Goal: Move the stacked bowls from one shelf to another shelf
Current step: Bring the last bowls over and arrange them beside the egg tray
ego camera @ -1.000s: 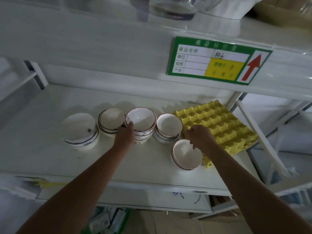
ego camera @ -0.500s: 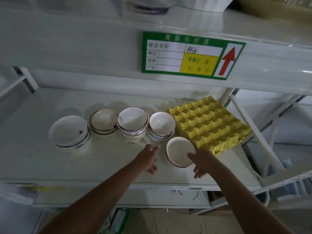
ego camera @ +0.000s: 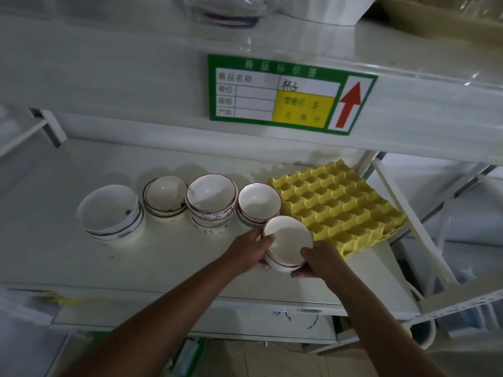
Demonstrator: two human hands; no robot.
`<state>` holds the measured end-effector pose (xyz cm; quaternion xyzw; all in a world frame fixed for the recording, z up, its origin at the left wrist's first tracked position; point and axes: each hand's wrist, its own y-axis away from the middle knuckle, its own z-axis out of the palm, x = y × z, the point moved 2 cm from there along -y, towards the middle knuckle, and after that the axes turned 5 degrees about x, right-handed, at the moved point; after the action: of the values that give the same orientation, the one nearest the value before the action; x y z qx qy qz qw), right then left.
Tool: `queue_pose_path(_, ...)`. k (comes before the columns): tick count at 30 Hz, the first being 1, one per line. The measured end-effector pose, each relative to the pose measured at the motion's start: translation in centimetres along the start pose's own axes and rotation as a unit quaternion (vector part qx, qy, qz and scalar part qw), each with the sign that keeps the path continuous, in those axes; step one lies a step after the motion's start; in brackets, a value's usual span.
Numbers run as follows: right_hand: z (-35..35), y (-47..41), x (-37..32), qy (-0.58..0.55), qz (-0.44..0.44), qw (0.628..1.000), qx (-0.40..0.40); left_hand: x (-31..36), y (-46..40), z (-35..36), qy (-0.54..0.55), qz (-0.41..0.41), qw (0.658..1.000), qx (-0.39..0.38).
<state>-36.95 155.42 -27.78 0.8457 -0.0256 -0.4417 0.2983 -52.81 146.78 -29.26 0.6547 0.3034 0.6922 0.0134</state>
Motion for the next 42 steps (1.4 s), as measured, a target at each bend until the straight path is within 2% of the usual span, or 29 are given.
queue_pose_path(5,-2.2,-0.8,-5.4,-0.021,-0.056,0.998,0.016,3.5,0.1,-1.9,0.058,0.061,0.996,0.025)
queue_pose_path(13,0.5,-3.5,-12.2,0.005,-0.087,0.996,-0.014,4.9,-1.9,-1.8,0.087,0.074,0.987,0.115)
queue_pose_path(19,2.2,-5.2,-12.4,0.043,-0.072,0.996,0.001,5.5,-2.4,-1.6,0.065,0.051,0.982,0.171)
queue_pose_path(26,2.4,-6.0,-12.0,0.085,-0.076,0.993,0.017,5.0,-2.2,-1.2,-0.002,0.1,0.978,0.185)
queue_pose_path(30,2.4,-6.5,-12.1,0.112,-0.067,0.991,0.032,5.0,-2.4,-1.5,0.02,0.08,0.982,0.17)
queue_pose_path(42,2.6,-7.5,-11.2,0.121,-0.097,0.988,0.016,4.8,-3.0,-1.7,-0.002,0.106,0.977,0.183)
